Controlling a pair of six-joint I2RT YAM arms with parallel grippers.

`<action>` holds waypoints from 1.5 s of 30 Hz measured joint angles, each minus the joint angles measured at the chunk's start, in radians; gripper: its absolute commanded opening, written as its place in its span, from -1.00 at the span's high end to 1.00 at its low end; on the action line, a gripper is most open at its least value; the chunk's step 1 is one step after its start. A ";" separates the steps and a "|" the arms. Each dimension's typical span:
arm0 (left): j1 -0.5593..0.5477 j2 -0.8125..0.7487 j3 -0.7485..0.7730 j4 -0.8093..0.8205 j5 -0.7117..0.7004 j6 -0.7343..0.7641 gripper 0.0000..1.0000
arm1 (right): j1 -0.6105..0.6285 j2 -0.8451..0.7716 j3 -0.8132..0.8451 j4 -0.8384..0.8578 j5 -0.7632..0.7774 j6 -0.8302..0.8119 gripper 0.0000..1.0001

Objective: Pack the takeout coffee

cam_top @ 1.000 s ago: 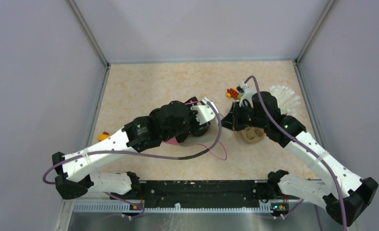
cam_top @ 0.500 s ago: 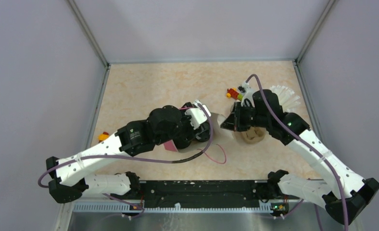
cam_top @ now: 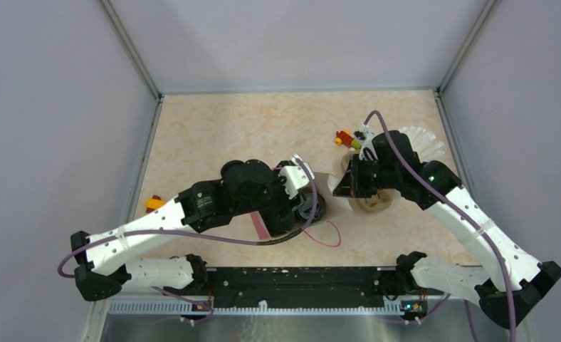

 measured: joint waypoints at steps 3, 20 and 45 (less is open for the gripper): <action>0.000 0.000 -0.002 0.000 0.021 -0.013 -0.23 | 0.000 0.016 0.021 -0.028 0.005 0.000 1.00; 0.000 0.000 -0.053 0.017 0.087 -0.077 -0.23 | 0.000 0.114 0.138 -0.159 0.031 0.006 0.88; 0.061 0.001 -0.055 -0.033 0.154 -0.108 -0.07 | -0.006 0.159 0.176 -0.088 0.086 -0.010 0.21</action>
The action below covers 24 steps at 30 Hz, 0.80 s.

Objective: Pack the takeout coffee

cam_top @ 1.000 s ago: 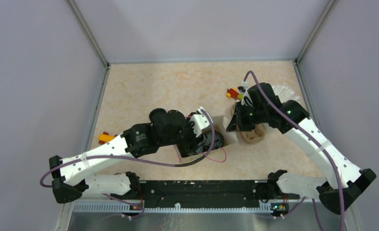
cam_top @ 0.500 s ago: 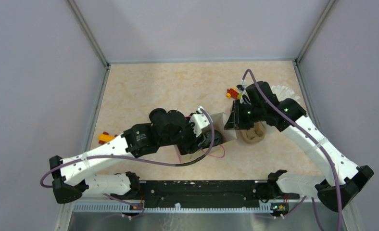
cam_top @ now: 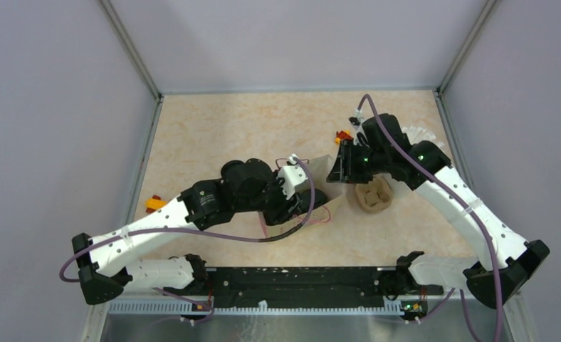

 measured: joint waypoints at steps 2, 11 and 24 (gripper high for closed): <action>0.004 -0.003 0.000 -0.005 0.009 -0.001 -0.07 | 0.000 0.010 0.015 0.001 0.005 -0.004 0.21; 0.010 -0.015 0.033 -0.017 0.024 0.006 -0.13 | -0.005 0.024 0.074 0.017 0.016 -0.030 0.11; 0.012 -0.017 0.131 -0.026 -0.056 0.054 -0.62 | -0.005 0.046 0.133 0.056 0.031 -0.049 -0.16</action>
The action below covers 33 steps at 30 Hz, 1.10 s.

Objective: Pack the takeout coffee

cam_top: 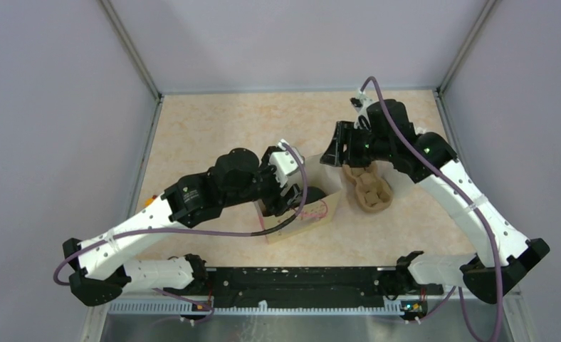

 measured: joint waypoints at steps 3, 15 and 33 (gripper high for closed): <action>0.000 -0.005 0.028 0.004 -0.067 0.004 -0.96 | 0.000 0.000 0.019 0.014 0.012 -0.008 -0.32; 0.001 -0.024 0.223 0.096 -0.342 0.025 -0.98 | 0.000 -0.091 0.072 0.075 0.172 -0.056 -0.67; 0.086 -0.077 0.207 -0.050 -0.801 -0.207 -0.98 | -0.001 -0.126 0.072 -0.154 0.495 -0.139 -0.14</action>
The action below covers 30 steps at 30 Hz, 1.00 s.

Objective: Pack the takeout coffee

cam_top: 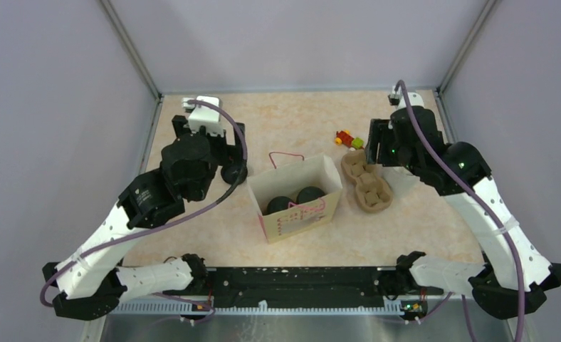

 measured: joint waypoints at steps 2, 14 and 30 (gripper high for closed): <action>0.048 -0.020 -0.032 -0.023 -0.012 -0.028 -0.98 | -0.010 0.017 0.000 -0.037 0.037 -0.016 -0.07; 0.125 -0.144 -0.223 -0.018 0.020 0.006 -0.97 | -0.194 0.090 -0.056 -0.085 0.059 -0.078 0.25; 0.126 -0.205 -0.317 0.102 0.076 0.103 -0.97 | -0.280 0.167 -0.095 -0.089 0.019 -0.146 0.35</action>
